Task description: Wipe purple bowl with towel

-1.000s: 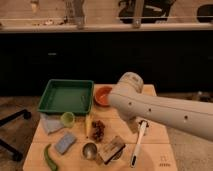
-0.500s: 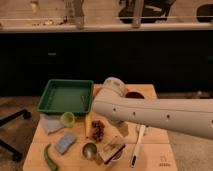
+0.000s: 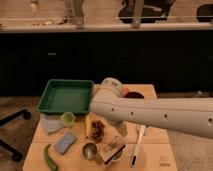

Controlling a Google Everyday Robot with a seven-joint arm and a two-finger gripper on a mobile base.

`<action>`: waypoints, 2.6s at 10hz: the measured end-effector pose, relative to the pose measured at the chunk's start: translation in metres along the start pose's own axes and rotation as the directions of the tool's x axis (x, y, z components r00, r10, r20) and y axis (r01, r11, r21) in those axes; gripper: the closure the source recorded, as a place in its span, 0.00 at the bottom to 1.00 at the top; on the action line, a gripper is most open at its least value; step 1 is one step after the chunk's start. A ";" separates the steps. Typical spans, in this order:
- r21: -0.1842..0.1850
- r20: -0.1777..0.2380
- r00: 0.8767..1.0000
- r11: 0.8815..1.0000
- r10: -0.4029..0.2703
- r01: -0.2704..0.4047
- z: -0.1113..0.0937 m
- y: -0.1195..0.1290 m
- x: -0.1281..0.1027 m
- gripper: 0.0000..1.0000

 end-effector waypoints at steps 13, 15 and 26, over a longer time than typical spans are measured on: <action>0.019 0.144 0.982 0.992 -0.124 0.123 0.002 -0.065 -0.063 0.20; 0.009 0.152 0.974 0.985 -0.171 0.171 0.007 -0.081 -0.081 0.20; 0.001 0.193 0.956 0.974 -0.222 0.226 0.023 -0.093 -0.096 0.20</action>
